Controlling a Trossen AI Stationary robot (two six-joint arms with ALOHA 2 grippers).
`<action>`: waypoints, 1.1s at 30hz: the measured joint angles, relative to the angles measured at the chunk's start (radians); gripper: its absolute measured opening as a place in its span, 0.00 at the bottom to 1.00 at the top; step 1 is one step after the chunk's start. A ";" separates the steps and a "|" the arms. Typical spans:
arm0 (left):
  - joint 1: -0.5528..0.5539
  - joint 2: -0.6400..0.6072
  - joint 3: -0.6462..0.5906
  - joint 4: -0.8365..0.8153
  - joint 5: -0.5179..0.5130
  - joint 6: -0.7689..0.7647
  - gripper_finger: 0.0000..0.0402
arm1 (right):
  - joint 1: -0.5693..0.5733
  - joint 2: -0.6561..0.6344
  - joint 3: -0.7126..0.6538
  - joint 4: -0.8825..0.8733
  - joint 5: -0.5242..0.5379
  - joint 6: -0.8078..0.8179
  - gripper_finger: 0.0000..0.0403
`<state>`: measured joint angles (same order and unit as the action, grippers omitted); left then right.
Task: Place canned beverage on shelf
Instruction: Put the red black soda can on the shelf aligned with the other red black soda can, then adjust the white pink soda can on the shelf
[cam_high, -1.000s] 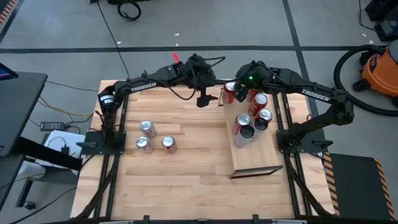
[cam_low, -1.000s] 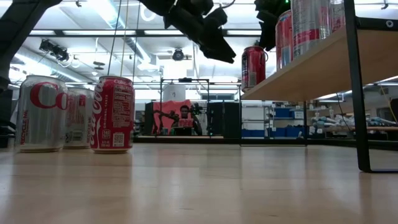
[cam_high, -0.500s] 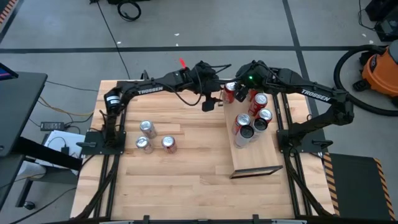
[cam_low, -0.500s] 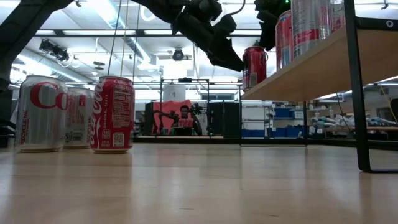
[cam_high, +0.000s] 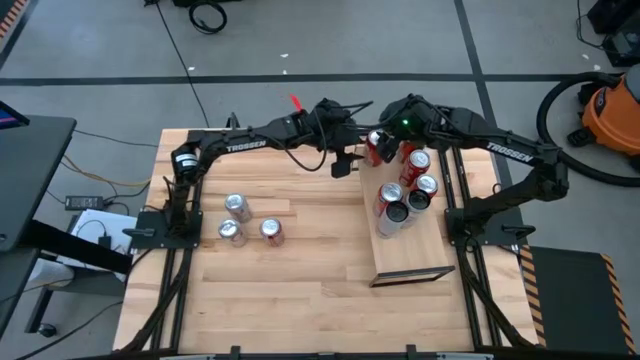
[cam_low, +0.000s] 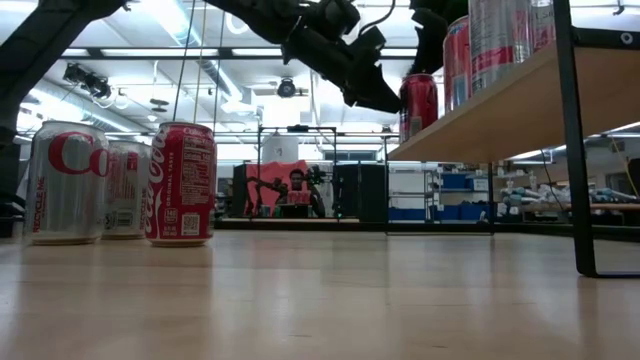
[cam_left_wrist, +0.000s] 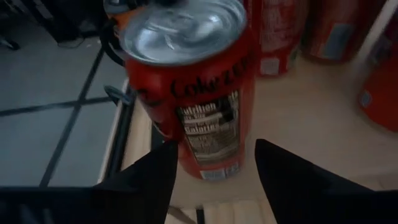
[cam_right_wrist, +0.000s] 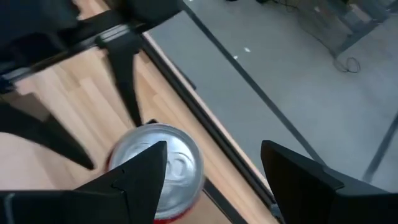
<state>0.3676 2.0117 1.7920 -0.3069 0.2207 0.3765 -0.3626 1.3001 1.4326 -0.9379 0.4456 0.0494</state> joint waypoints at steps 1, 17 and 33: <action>0.000 0.003 0.000 0.015 0.000 -0.001 0.55 | 0.000 0.004 0.000 0.000 -0.002 0.000 0.67; -0.007 0.052 0.000 0.117 -0.015 -0.075 0.54 | 0.003 0.021 0.002 -0.035 -0.043 0.028 0.67; -0.005 -0.005 0.000 -0.040 -0.013 0.016 0.54 | 0.072 -0.006 0.031 0.018 0.045 -0.001 0.67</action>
<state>0.3623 2.0063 1.7924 -0.3468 0.2074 0.3921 -0.2903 1.2941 1.4634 -0.9200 0.4903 0.0489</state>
